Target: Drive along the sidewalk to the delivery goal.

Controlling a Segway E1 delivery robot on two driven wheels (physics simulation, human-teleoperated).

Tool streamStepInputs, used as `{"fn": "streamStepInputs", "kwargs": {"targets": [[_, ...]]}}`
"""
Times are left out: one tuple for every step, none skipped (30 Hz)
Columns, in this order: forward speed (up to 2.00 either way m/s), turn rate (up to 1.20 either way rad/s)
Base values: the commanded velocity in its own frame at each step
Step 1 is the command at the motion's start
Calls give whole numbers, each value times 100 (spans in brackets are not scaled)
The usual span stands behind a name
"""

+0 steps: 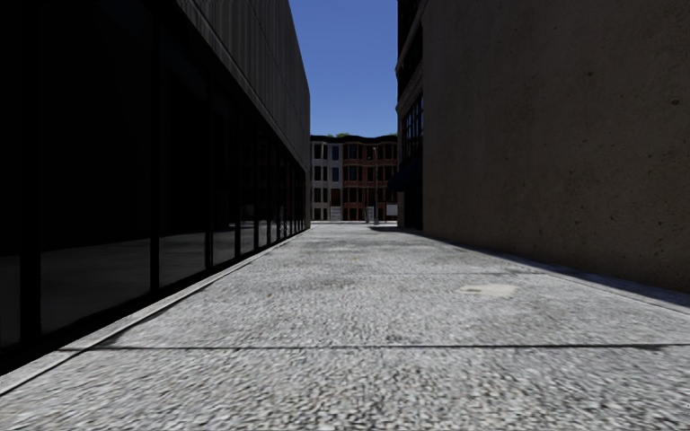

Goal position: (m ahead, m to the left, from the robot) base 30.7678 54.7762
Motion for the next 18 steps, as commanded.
{"fn": "streamStepInputs", "kwargs": {"targets": [[200, 0], [200, 0], [200, 0], [200, 0], [200, 0], [200, 0], [200, 0], [200, 0], [200, 0], [200, 0], [200, 0], [200, 0], [200, 0], [200, 0], [200, 0], [200, 0], [200, 0], [200, 0]]}}
